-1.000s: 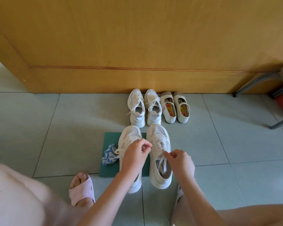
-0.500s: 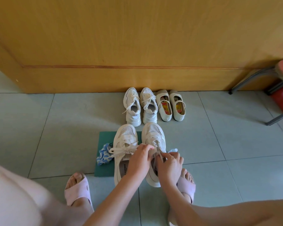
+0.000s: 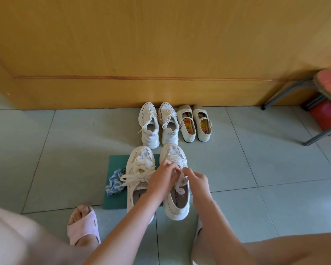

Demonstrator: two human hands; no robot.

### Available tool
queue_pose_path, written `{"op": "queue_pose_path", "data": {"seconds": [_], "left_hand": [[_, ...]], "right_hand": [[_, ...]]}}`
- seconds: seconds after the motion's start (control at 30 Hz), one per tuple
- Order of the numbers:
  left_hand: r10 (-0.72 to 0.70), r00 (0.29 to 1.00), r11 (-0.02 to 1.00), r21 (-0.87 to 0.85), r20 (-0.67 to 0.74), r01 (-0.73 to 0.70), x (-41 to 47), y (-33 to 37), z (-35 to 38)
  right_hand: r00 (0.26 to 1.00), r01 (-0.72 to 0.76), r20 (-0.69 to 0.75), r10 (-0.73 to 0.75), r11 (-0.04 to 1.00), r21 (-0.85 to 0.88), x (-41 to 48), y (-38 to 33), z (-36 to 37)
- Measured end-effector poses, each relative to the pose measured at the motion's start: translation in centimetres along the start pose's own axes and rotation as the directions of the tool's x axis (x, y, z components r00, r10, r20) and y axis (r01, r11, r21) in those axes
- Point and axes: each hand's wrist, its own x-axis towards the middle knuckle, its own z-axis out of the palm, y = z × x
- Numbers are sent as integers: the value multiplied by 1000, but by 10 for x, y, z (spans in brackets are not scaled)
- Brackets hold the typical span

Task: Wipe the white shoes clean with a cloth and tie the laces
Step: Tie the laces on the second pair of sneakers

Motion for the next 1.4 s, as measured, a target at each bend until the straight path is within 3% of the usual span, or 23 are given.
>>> {"op": "queue_pose_path", "data": {"seconds": [0.23, 0.4, 0.53, 0.63, 0.77, 0.83, 0.9, 1.03, 1.2, 1.3, 1.4], "left_hand": [[-22, 1000, 990, -136, 17, 24, 12, 3, 3], [-64, 997, 964, -255, 42, 72, 10, 2, 3], [-109, 993, 934, -339, 40, 117, 11, -4, 2], [-129, 991, 910, -396, 16, 125, 13, -4, 1], [-199, 980, 882, -440, -28, 167, 14, -2, 3], [-275, 961, 826, -516, -19, 226, 15, -2, 3], [-319, 948, 786, -561, -8, 260, 15, 0, 1], [-325, 946, 816, -511, -20, 269, 14, -6, 1], [-321, 947, 810, -524, -19, 264, 12, -7, 2], [-275, 961, 839, -490, -11, 235, 11, -3, -1], [-178, 984, 904, -389, 33, 176, 10, 1, -3]], "right_hand": [[999, -9, 38, 11, 998, -62, 4, -13, -7], [990, -131, 60, 129, 990, 44, 9, -22, -8], [999, -46, 20, 45, 995, 85, 12, -36, -11], [980, 166, -89, -176, 981, -103, 16, -49, -13], [861, 356, -201, -467, 836, -419, 26, -51, -17], [891, 308, -143, -431, 805, -506, 24, -42, -18], [959, 187, -64, -276, 787, -588, 16, -27, -15], [992, 69, -29, -124, 719, -692, -5, 0, -1], [991, 83, -59, -117, 910, -407, -13, 15, 11], [1000, 12, -23, -15, 991, -131, -11, 7, 9], [999, 35, -29, -40, 985, -170, -2, -7, 5]]}}
